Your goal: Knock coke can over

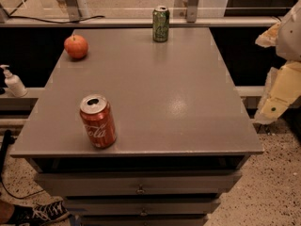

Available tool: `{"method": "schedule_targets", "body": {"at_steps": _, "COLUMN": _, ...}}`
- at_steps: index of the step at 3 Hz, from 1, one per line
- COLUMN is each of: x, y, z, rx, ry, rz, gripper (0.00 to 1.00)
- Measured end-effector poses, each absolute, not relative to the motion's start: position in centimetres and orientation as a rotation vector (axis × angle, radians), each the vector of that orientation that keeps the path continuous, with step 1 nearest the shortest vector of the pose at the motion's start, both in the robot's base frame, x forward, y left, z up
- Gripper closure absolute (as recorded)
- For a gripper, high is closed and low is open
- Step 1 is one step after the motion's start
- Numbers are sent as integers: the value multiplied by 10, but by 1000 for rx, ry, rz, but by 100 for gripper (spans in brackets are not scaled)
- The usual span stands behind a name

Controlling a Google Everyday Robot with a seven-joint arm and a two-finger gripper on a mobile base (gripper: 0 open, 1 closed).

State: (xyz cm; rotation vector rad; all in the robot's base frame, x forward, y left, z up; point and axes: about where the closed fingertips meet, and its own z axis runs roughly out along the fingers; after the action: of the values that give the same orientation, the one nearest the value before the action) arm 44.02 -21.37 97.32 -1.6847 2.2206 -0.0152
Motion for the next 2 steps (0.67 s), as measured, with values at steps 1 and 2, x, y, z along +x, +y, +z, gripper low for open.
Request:
{"method": "schedule_targets", "body": {"at_steps": 1, "x": 437, "y": -208, "z": 957, "rx": -1537, "ry": 2241, "rz": 181, "gripper": 0}}
{"method": "schedule_targets", "body": {"at_steps": 2, "x": 430, "y": -186, "z": 949, "rx": -1395, "ry": 2172, "rz": 376, "gripper": 0}}
